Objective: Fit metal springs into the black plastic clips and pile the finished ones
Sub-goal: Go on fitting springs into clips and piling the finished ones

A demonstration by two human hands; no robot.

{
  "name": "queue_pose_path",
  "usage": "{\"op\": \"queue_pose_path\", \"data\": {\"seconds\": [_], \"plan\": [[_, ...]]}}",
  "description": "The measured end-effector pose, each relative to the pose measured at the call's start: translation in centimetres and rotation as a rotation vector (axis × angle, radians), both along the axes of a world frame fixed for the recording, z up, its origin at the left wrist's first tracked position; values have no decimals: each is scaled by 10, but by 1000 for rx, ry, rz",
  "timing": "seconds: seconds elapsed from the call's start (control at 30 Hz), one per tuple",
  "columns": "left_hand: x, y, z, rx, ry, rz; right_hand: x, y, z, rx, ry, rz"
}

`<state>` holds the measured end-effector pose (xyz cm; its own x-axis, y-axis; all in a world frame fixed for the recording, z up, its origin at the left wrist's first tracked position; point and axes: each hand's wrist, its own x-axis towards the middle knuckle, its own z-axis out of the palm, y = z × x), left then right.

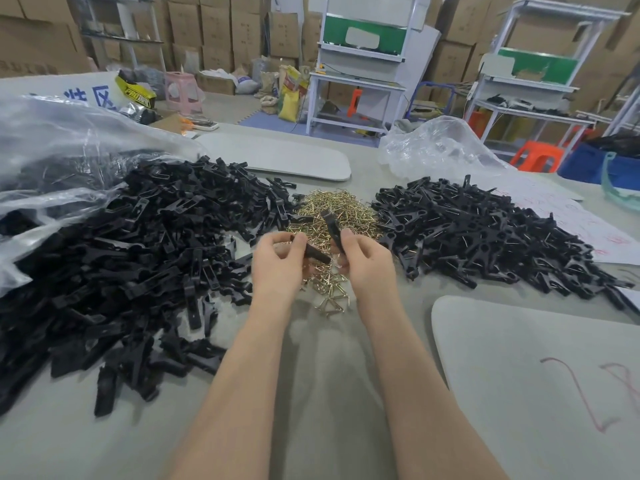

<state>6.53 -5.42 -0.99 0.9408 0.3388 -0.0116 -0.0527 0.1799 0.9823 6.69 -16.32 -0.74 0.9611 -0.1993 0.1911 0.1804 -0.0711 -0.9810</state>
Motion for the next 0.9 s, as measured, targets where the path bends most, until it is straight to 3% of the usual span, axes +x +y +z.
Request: {"op": "queue_pose_path", "data": {"seconds": [0.1,0.23,0.33,0.6,0.7,0.9], "plan": [[0,2,-1,69,-23,79,0,2,0,-89,-56,40],[2,3,-2,24,-33,127,-2,15,-2,29,-56,138],[2,3,-3,30,-1,144,-4,26,-6,-109,-81,127],[1,6,-2,-275,36,110,-13,35,-3,-565,-289,30],[1,3,1,-315,21,13,-10,26,-2,-555,-242,-36],[0,-4,0,-112,-29,-161,-4,14,-2,-432,-161,-76]]}}
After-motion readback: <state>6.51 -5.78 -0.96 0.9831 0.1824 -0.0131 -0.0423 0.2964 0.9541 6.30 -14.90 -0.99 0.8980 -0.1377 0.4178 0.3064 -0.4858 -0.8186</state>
